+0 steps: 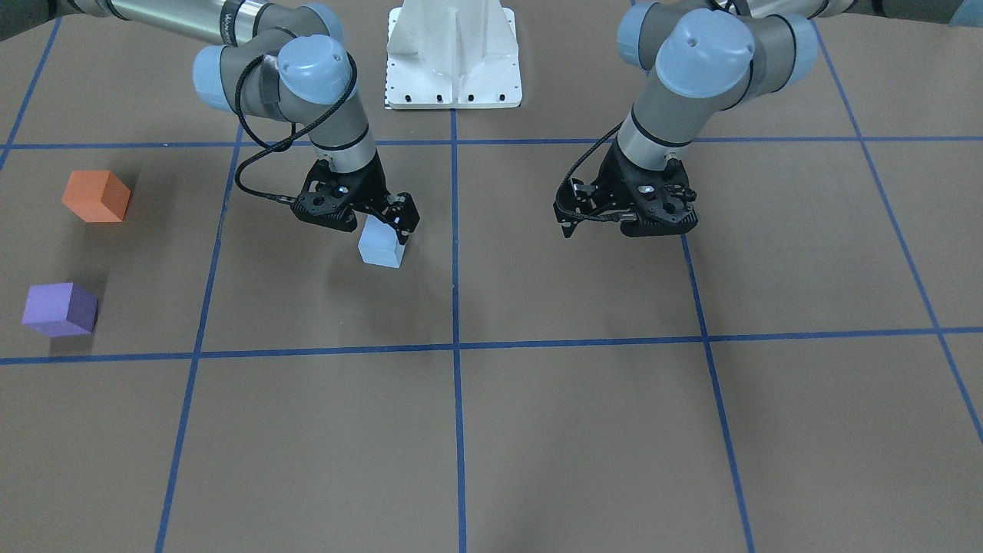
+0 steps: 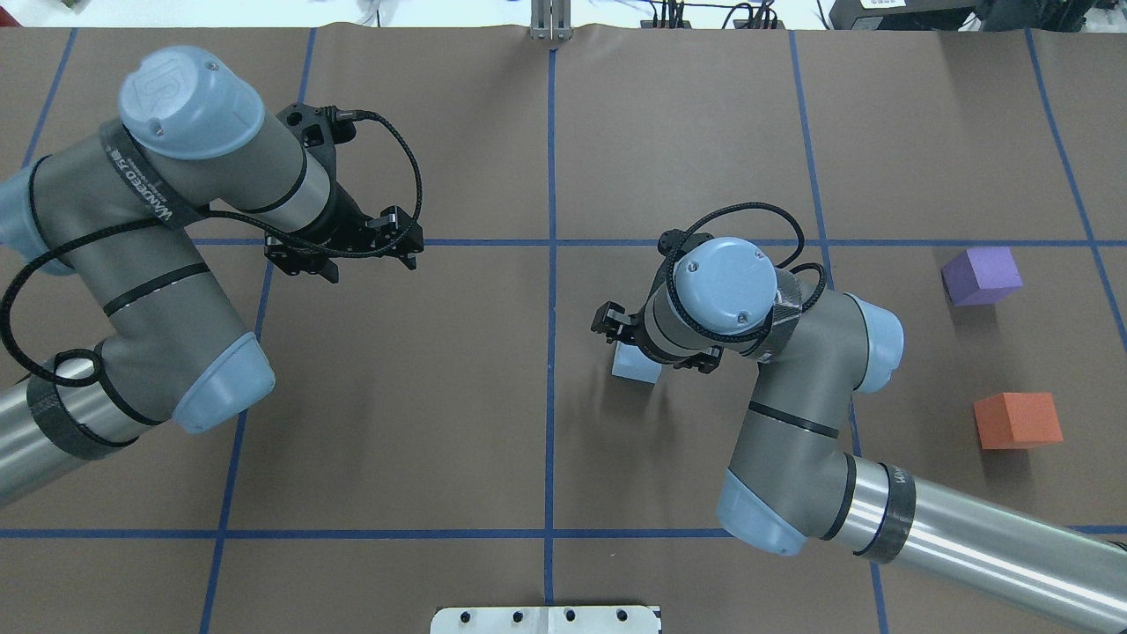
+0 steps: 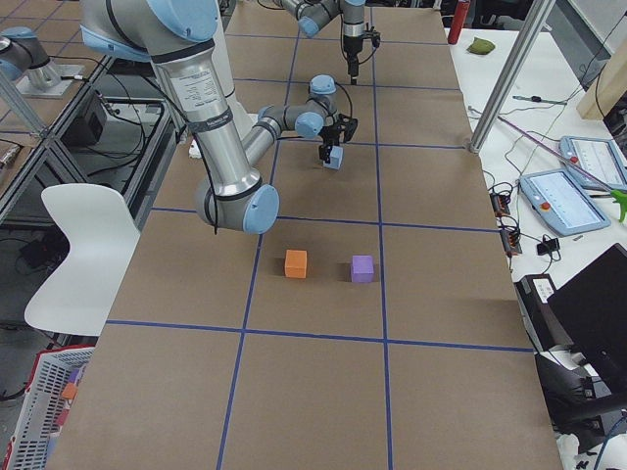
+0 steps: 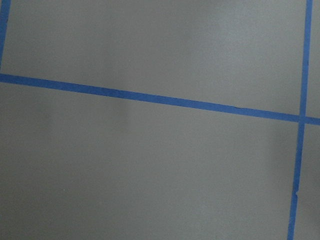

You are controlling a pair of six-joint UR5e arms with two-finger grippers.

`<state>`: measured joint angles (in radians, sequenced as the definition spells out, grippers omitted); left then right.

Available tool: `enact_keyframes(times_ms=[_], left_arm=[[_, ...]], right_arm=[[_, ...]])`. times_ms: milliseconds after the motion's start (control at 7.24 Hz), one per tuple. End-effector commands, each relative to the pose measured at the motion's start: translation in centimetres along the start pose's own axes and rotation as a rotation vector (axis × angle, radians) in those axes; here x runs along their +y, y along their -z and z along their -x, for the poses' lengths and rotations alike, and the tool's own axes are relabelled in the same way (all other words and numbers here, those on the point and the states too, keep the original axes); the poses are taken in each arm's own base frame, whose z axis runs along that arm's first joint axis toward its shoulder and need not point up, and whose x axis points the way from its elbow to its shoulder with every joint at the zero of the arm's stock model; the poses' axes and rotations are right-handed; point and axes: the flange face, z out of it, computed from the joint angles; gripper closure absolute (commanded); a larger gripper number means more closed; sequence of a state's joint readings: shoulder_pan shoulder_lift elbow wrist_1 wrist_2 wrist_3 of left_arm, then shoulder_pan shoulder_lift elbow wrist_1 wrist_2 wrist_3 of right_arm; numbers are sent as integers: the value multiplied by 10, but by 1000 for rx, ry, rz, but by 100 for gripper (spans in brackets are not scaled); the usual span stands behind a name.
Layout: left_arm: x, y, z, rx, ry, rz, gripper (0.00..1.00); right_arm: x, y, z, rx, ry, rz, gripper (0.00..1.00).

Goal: Place blue block between orange and purple blocks
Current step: 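Carry the light blue cube with the right gripper between the purple and orange cubes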

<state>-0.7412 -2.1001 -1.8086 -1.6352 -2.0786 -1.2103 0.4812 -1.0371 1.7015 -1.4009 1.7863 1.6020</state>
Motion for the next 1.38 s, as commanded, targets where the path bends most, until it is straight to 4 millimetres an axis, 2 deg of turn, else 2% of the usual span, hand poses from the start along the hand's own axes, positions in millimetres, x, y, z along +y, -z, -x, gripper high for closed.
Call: enact_keyframes(times_ms=[0,138,276,414,553,691,829,1243], left_arm=[[0,0,0,0,0,0,0],[0,0,0,1,-1,0,0],[0,0,0,0,0,0,0],[0,1,0,2,-2,-1,0],[1,1,-1,4,-2,-1,0],[1,2,-1,4,-1,-1,0],[1,2,-2,5,-2,-2,0],[1,2,-2,5,0,-2,0]], right_arm=[[1,-6,-1,9,3,2,10],[1,-6,-2,9,3,2,29],[2,-4,-1,4,4,2,66],[-12,14,-1,-22,-8,-5,95],[-31,42,-25,-46,-29,-16,100],[-53,70,-51,-66,-35,-12,100],[-87,85,-86,-52,-33,-10,100],[-136,102,-206,41,98,-41,100]])
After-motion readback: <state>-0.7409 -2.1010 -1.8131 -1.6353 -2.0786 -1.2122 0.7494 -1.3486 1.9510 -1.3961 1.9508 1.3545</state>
